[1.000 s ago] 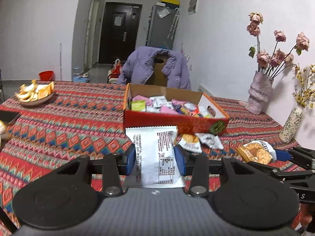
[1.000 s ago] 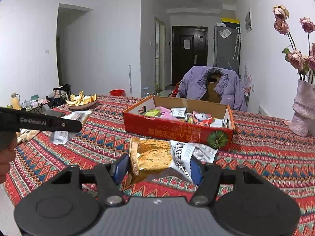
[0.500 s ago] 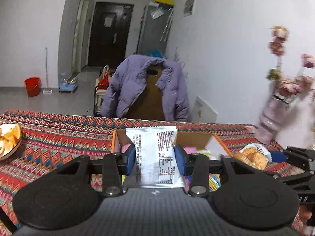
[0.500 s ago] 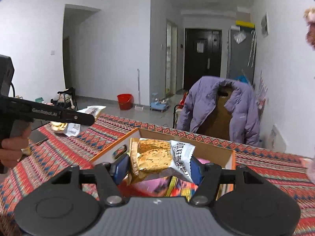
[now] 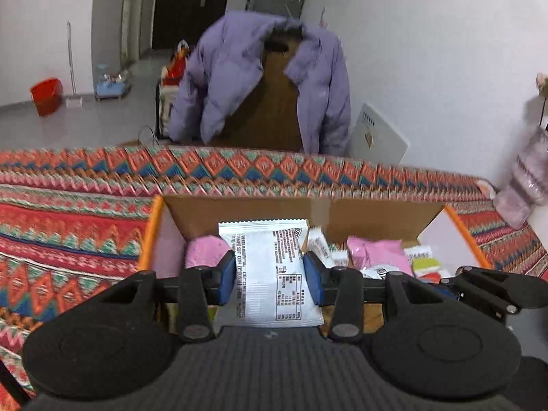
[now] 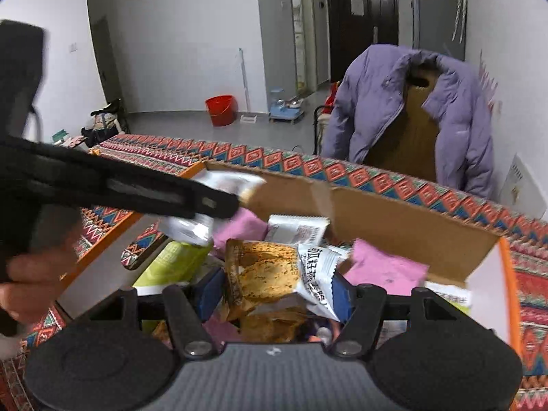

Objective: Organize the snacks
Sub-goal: 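Carry the white packet and biscuit packet over the box and open both tools, then withdraw both tools from the box toward the last two packets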

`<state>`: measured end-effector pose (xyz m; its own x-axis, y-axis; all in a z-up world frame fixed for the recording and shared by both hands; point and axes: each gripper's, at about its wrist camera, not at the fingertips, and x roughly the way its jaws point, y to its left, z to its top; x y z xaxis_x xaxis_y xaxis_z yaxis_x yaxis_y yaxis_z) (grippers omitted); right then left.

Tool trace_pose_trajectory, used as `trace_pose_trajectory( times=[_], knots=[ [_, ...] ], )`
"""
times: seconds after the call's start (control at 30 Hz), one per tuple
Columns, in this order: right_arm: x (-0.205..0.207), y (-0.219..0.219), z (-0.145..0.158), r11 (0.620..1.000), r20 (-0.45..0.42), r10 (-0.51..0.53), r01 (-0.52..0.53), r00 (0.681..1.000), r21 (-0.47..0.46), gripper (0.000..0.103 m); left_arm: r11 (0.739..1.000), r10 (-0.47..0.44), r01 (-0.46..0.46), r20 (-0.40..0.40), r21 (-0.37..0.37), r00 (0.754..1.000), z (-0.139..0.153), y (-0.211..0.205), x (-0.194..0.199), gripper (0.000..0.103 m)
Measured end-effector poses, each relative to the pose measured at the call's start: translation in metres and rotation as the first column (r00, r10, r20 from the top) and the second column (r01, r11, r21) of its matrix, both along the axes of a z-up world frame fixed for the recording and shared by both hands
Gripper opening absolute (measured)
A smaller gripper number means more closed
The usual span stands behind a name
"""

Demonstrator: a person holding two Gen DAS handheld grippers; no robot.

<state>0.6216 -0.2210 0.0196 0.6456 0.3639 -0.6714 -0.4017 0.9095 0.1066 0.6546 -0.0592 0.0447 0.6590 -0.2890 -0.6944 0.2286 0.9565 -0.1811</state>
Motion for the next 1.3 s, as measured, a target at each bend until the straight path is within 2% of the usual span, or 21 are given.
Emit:
trace_pose_trajectory(
  times=[0.13, 0.23, 0.33, 0.47, 0.67, 0.77, 0.83, 0.9, 1.03, 1.13, 1.2, 1.3],
  knots=[
    [0.006, 0.004, -0.005, 1.000, -0.012, -0.003, 0.002, 1.000, -0.024, 0.067, 1.000, -0.006, 0.007, -0.021, 0.012, 1.000, -0.015, -0.002, 0.000, 0.055],
    [0.004, -0.002, -0.001, 1.000, -0.008, 0.001, -0.001, 1.000, -0.005, 0.069, 1.000, -0.022, 0.022, 0.015, 0.011, 1.000, -0.010, 0.003, -0.013, 0.071],
    [-0.006, -0.012, 0.015, 1.000, 0.013, -0.010, 0.010, 1.000, -0.005, 0.070, 0.999, -0.013, 0.012, 0.050, 0.030, 0.999, 0.009, 0.012, -0.026, 0.071],
    [-0.031, -0.028, 0.050, 0.999, 0.071, -0.042, 0.043, 0.997, -0.009, 0.070, 0.999, -0.008, 0.002, 0.114, 0.054, 0.993, 0.047, 0.030, -0.059, 0.071],
    [-0.102, -0.059, 0.110, 0.997, 0.186, -0.066, 0.072, 0.980, -0.025, 0.070, 0.991, 0.005, -0.035, 0.221, 0.133, 0.975, 0.092, 0.055, -0.135, 0.072],
    [-0.145, -0.075, 0.129, 0.995, 0.232, -0.082, 0.093, 0.969, -0.037, 0.070, 0.990, 0.006, -0.042, 0.263, 0.132, 0.965, 0.106, 0.068, -0.189, 0.074],
    [-0.177, -0.081, 0.139, 0.994, 0.266, -0.087, 0.101, 0.960, -0.040, 0.073, 0.991, 0.009, -0.049, 0.297, 0.128, 0.955, 0.113, 0.073, -0.224, 0.077],
    [-0.212, -0.086, 0.146, 0.996, 0.300, -0.081, 0.091, 0.951, -0.019, 0.081, 0.987, 0.015, -0.069, 0.351, 0.142, 0.936, 0.115, 0.075, -0.262, 0.082],
    [-0.273, -0.089, 0.148, 0.999, 0.341, -0.053, 0.050, 0.939, 0.016, 0.081, 0.973, 0.047, -0.136, 0.416, 0.186, 0.908, 0.106, 0.069, -0.325, 0.082],
    [-0.311, -0.087, 0.142, 1.000, 0.357, -0.022, 0.023, 0.934, 0.001, 0.082, 0.977, 0.060, -0.140, 0.417, 0.163, 0.907, 0.098, 0.063, -0.366, 0.082],
    [-0.337, -0.086, 0.134, 1.000, 0.366, 0.001, 0.008, 0.931, -0.023, 0.087, 0.976, 0.075, -0.152, 0.419, 0.153, 0.905, 0.090, 0.057, -0.391, 0.083],
    [-0.373, -0.086, 0.120, 0.999, 0.375, 0.018, -0.001, 0.927, -0.045, 0.089, 0.974, 0.124, -0.189, 0.401, 0.127, 0.908, 0.075, 0.052, -0.426, 0.084]
  ],
)
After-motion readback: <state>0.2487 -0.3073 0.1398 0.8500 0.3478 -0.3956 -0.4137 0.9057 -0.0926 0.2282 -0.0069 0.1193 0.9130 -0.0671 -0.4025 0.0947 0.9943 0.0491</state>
